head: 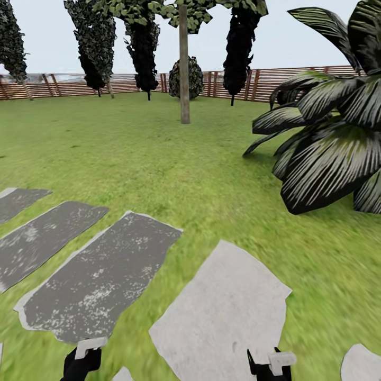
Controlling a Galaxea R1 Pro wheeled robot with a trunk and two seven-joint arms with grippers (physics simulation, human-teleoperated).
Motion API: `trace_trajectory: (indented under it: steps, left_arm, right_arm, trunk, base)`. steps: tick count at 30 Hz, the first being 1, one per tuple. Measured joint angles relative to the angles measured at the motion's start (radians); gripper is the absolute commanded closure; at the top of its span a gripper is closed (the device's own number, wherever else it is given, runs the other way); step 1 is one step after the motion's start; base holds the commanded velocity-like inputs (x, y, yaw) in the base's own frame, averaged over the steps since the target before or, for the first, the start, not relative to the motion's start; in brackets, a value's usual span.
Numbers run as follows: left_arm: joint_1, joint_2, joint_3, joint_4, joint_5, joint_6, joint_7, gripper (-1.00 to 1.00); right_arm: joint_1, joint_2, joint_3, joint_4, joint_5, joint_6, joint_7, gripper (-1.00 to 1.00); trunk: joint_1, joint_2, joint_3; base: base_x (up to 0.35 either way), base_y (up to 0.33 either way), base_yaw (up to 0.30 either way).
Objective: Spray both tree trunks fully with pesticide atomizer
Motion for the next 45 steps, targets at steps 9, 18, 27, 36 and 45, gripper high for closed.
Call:
trace_trajectory:
  steps: [9, 18, 27, 36, 45]
  left_arm:
    - [0.000, 0.001, 0.001, 0.000, 0.001, -0.001, -0.001, 1.00]
    - [0.000, 0.000, 0.000, 0.000, 0.000, -0.001, 0.000, 1.00]
    - [0.000, -0.002, 0.000, 0.000, 0.000, -0.002, -0.001, 1.00]
    - [0.000, -0.002, 0.000, 0.000, 0.000, -0.002, -0.001, 1.00]
    - [0.000, -0.002, 0.000, 0.000, 0.000, -0.002, 0.000, 1.00]
  right_arm:
    - [0.000, 0.000, 0.000, 0.003, 0.001, 0.000, -0.001, -1.00]
    - [0.000, 0.000, 0.000, 0.004, 0.001, 0.000, -0.001, -1.00]
    - [0.000, 0.000, 0.000, 0.004, 0.001, 0.000, -0.001, -1.00]
    - [0.000, 0.000, 0.000, 0.004, 0.001, 0.000, -0.001, -1.00]
    - [0.000, 0.000, 0.000, 0.004, 0.001, 0.000, -0.002, -1.00]
  trunk:
    - [0.000, 0.000, 0.000]
    - [0.000, 0.000, 0.000]
    - [0.000, 0.000, 0.000]
    - [0.000, 0.000, 0.000]
    - [0.000, 0.000, 0.000]
  base:
    - [0.331, 0.166, 0.000]
    - [0.331, 0.167, 0.000]
    - [0.331, 0.167, 0.000]
    - [0.331, 0.167, 0.000]
    - [0.331, 0.167, 0.000]
